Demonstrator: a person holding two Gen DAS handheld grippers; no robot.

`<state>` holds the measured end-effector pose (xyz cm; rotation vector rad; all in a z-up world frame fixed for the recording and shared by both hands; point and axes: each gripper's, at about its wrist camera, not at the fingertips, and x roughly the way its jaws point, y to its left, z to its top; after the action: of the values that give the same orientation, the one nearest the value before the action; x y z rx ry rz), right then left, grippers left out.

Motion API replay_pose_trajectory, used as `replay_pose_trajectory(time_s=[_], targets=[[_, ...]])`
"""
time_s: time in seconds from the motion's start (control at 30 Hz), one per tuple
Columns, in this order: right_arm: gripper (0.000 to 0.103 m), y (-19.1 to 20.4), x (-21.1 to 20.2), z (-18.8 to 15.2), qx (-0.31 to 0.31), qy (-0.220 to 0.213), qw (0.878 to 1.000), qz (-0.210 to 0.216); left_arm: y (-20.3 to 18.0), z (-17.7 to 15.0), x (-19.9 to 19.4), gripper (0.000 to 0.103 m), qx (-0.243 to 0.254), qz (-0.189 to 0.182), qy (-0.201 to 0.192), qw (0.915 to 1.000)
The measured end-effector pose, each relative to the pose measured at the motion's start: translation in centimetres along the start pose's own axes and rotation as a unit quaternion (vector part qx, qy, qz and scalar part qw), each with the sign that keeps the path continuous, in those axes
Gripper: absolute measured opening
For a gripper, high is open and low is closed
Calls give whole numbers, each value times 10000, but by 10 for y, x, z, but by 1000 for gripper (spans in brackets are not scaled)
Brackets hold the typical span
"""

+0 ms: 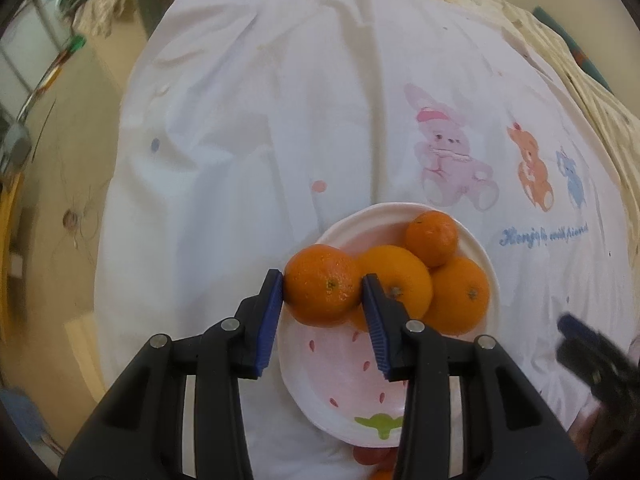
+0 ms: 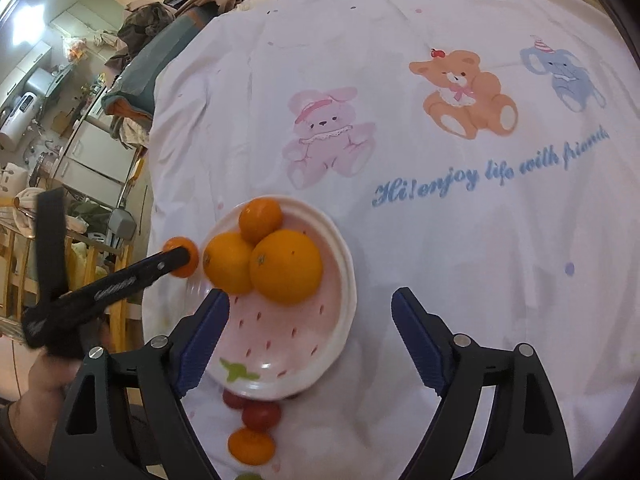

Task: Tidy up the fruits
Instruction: 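Open the right gripper while the left gripper lowers and releases its tangerine, then withdraw both open grippers from the plate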

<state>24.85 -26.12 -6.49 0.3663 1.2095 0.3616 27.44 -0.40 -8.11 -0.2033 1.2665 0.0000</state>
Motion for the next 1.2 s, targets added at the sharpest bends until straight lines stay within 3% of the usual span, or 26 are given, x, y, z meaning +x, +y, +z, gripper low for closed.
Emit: replay_pose_trajectory(time_s=[0.27, 0.3, 0.37, 0.4, 0.8, 1.07, 1.2], targets=[[86, 0, -8, -3, 40, -115, 9999, 56, 2, -4, 10, 40, -6, 39, 156, 9999], [86, 1, -8, -3, 44, -114, 9999, 57, 2, -4, 12, 54, -16, 7, 223, 9997], [86, 1, -9, -2, 45, -120, 9999, 81, 3, -5, 12, 73, -80, -20, 205, 9998], [86, 2, -8, -2, 35, -125, 9999, 88, 3, -5, 10, 76, -90, 44, 134, 9999], [86, 6, -14, -4, -67, -175, 9998, 59, 2, -8, -9, 76, 62, 139, -84, 9998], [86, 9, -26, -21, -158, -237, 9996, -35, 0, -31, -45, 76, 324, 110, -333, 9989], [86, 6, -35, -35, -87, -268, 9996, -41, 5, -52, -54, 76, 219, 47, -275, 9994]])
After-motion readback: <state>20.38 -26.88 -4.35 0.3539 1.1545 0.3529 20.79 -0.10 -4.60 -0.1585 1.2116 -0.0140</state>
